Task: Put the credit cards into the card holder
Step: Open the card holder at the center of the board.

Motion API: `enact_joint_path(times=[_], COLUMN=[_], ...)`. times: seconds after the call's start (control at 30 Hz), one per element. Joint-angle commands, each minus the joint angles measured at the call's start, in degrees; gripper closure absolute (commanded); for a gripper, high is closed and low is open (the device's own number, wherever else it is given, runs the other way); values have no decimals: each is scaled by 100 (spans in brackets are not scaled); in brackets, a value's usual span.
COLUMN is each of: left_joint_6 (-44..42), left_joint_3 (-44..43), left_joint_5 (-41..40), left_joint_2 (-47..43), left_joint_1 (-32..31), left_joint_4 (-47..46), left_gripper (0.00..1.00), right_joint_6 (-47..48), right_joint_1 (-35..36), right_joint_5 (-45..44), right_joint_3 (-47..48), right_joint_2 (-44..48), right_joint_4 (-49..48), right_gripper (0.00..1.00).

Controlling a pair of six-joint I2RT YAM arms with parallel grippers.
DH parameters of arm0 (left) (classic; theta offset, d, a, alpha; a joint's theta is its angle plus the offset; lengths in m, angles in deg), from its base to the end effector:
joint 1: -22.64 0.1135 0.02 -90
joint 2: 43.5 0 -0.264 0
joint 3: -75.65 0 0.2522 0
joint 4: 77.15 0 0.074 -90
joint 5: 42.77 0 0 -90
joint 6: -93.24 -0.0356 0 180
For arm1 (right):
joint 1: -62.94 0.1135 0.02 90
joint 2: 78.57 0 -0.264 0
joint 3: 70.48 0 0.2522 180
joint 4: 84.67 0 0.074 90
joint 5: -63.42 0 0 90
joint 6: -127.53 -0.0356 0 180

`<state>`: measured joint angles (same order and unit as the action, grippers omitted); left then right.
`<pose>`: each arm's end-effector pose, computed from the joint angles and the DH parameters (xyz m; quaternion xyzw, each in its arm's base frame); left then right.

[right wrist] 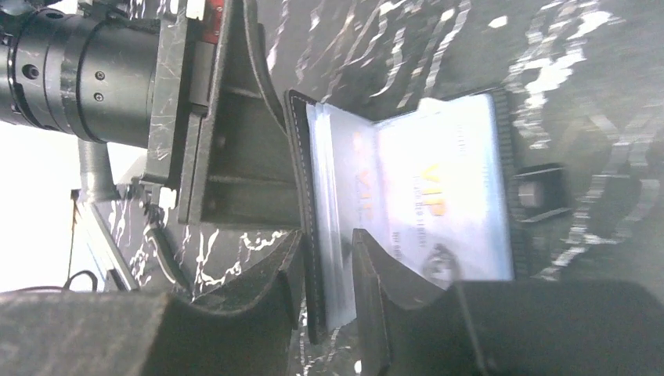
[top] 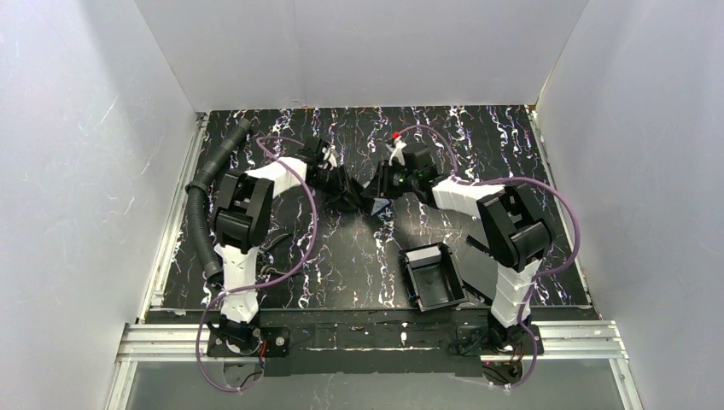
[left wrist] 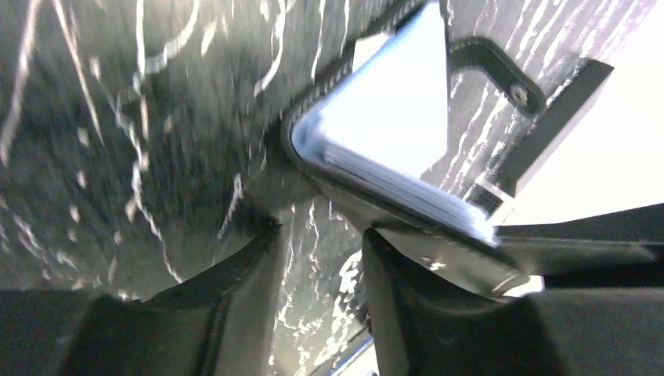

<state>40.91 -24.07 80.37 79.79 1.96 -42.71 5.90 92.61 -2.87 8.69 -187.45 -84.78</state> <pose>0.4151 -0.1775 0.1453 -0.0584 0.9229 -0.3681 0.0970 0.3554 0.2189 0.1857 -0.0889 0.8475 0.4037 0.3330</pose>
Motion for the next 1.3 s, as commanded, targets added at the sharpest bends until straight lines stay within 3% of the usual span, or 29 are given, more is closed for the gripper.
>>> enact_joint_path(times=[0.0,0.13,0.23,0.3,0.33,0.4,0.43,0.57,0.7,0.8,1.0,1.1,1.27], left_joint_6=[47,254,17,-278,-398,-638,-697,-445,-191,-89,-279,-322,-505], left_joint_3=[888,1957,2671,2836,2818,2661,2569,2426,2080,1660,1072,1121,1157], left_joint_5=[-231,-207,-524,-847,-904,-937,-807,203,496,647,395,246,-54], left_joint_2=[-1131,-2188,-3211,-3822,-4037,-4270,-4298,-3882,-2951,-2296,-1260,-1054,-913], left_joint_1=[234,658,1078,1417,1546,1669,1680,1478,1064,905,715,675,679], left_joint_4=[-305,-600,-139,328,552,944,1016,532,252,231,603,570,659], left_gripper=[54,48,40,34,32,31,32,42,56,65,73,76,80], right_joint_6=[152,528,691,442,211,-275,-282,345,472,689,1027,1214,1476], right_joint_1=[612,1189,1587,1494,1382,1214,1193,1109,713,608,569,552,513], right_joint_5=[-182,-991,-1426,-938,-277,299,270,-658,-404,-116,-73,-380,-778], right_joint_3=[115,351,457,350,213,-9,41,417,608,907,1647,1883,1891], right_joint_2=[246,263,231,247,285,372,415,644,365,-1,-725,-941,-979], right_joint_4=[75,528,878,757,409,-303,-198,793,881,1005,1362,1716,1979], right_gripper=[64,63,53,41,36,32,30,25,46,50,47,38,32])
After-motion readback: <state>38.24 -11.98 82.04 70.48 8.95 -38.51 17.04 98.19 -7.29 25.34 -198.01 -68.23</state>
